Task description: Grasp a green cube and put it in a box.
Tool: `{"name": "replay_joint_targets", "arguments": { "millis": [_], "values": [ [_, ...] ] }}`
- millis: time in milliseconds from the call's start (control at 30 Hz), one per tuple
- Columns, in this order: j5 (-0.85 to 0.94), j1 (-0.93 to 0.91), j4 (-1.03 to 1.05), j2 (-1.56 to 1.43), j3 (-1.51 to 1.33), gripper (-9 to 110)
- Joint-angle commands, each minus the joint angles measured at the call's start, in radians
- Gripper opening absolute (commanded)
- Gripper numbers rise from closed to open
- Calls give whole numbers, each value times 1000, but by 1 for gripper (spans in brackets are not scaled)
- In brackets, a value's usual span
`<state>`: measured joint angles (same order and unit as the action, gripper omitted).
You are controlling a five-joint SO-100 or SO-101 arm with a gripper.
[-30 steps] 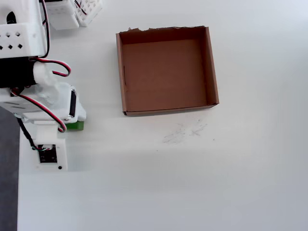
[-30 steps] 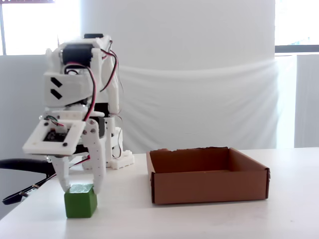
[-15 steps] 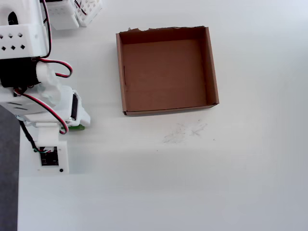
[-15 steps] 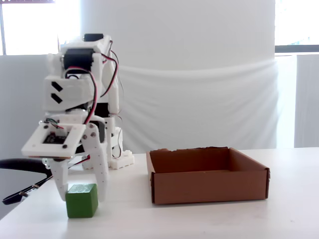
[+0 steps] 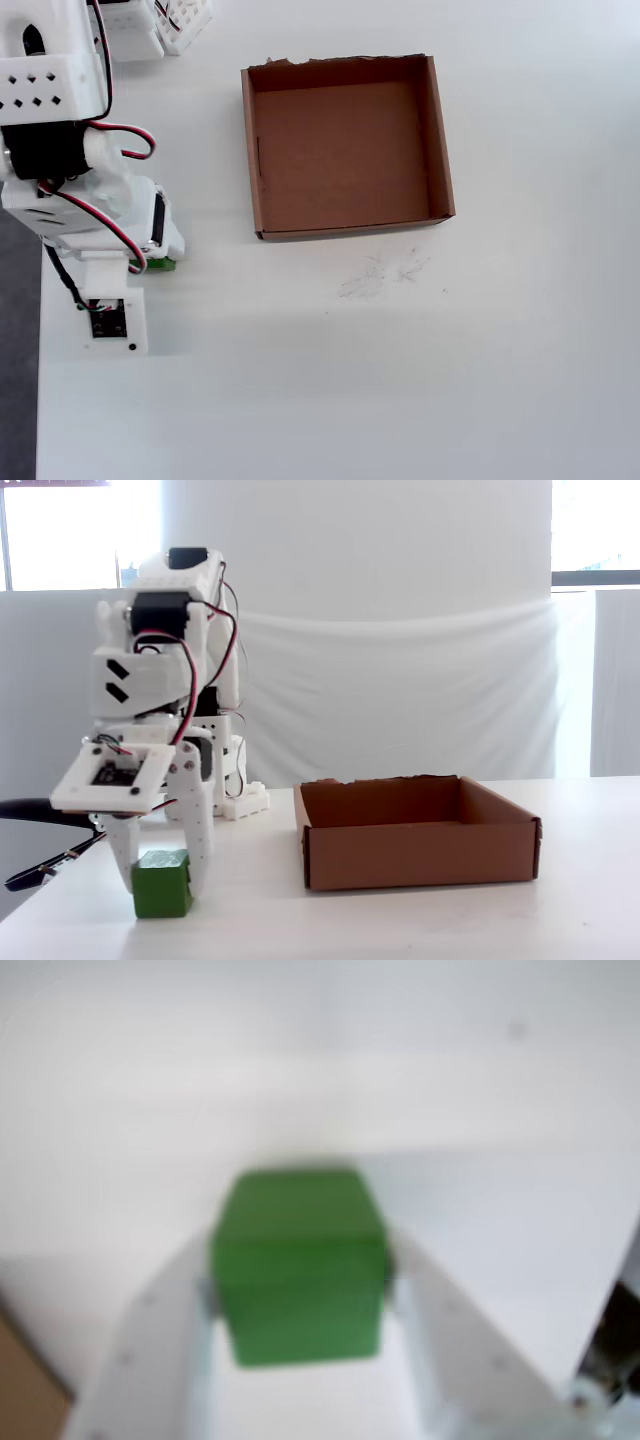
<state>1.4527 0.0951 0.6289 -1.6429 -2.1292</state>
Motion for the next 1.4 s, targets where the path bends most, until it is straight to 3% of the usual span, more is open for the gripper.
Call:
{"name": "replay_joint_targets", "arguments": {
  "millis": [0,267,733,1067,1367],
  "values": [
    [23,14,-11,-5,6,16],
    [15,18,32,-11,34,14],
    [-46,115,347,-31,327,13],
    [-221,302,561,-38,528,13],
    [-380,529,617,-55,554,12]
  ]
}}
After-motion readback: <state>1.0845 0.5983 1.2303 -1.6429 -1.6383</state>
